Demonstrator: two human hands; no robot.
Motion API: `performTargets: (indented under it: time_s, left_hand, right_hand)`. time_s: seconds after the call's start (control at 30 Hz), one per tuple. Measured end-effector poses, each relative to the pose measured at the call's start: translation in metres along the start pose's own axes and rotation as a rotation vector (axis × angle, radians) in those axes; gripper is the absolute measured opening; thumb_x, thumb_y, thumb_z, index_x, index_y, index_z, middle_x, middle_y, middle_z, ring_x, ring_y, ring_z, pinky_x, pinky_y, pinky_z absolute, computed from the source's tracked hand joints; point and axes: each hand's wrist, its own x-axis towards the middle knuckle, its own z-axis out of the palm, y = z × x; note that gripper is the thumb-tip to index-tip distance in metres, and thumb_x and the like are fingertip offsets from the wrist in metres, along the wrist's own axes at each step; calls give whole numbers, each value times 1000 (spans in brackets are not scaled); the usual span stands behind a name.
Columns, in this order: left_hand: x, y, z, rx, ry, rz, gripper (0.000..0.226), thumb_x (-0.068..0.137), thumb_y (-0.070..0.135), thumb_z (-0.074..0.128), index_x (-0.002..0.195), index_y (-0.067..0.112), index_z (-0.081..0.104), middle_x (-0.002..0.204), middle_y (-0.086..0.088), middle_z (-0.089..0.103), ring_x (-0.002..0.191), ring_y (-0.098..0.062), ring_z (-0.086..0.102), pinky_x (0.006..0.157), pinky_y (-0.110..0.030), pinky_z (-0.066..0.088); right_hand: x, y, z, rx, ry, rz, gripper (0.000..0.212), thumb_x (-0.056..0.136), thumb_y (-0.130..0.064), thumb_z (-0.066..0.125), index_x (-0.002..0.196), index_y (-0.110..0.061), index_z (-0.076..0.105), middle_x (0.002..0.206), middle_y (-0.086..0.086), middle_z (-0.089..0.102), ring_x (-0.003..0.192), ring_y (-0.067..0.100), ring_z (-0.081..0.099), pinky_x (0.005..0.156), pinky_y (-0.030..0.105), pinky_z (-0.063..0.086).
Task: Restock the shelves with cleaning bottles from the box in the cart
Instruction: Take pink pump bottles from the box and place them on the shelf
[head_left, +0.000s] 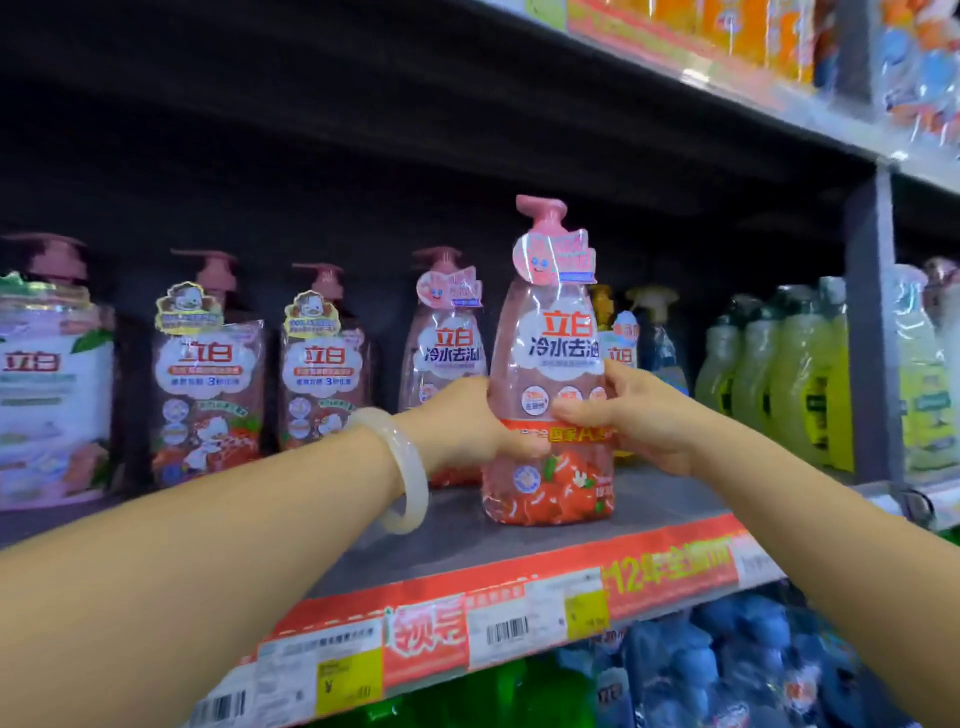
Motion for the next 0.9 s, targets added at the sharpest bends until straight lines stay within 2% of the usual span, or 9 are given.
performTargets:
  time_s: [0.07,0.17,0.3,0.37,0.43,0.57,0.77,0.9]
  left_hand:
    - [15,-1,11,4,-2,-36,52,66,13,85,113,16,62,109,-1,70,100,-20,67,94,-38,52]
    - [34,-2,27,44,37,-55,54,65,18,86,114,15,63,110,-4,70,101,-23,67,95,-40,52]
    - [47,0,43,121,109,-124,50,74,25,80,118,10,61,114,-4,68,104,-23,64,97,-36,50]
    - [52,-3,47,129,154,-161,50,75,28,79,118,10,61,115,-4,67,104,-22,64,96,-34,50]
    - [55,-4,49,93,162,-193,54,73,28,80,119,11,59,116,-4,66,105,-22,64,97,-37,50]
    - [60,-3,56,79,191,-194,53,71,27,81,118,11,61,114,-4,68,103,-22,65,96,-38,51]
    - [64,-5,60,2,207,-222,49,73,19,80,117,11,61,108,-5,70,101,-23,66,95,-41,52]
    - [64,-6,62,-30,205,-242,47,74,17,79,116,11,60,108,-7,70,100,-24,67,93,-41,53]
  right_hand:
    - [2,5,-15,-33,-21,10,43,78,-17,72,118,-21,57,111,1,71,92,17,70,72,33,57]
    - [10,13,-28,-35,-12,20,27,83,-15,69,106,-25,59,95,-8,72,75,6,70,55,24,55]
    - [27,27,-37,-45,45,43,30,82,-18,70,109,-22,57,100,-6,70,78,8,67,53,21,51]
    - [34,33,-40,-22,51,36,29,83,-19,69,108,-22,55,95,-8,68,74,4,64,45,15,47]
    - [40,38,-44,-8,34,23,29,83,-18,70,107,-22,55,93,-9,67,75,4,64,43,12,46]
    - [47,45,-49,-13,45,-5,41,78,-22,74,116,-20,56,106,-2,69,90,13,67,60,24,51]
    - [48,52,-51,2,42,-67,44,79,-22,73,119,-17,56,112,2,68,94,15,66,69,28,54]
    - [48,55,-51,-40,63,-106,50,79,-25,74,124,-16,54,116,2,66,102,18,64,89,39,54]
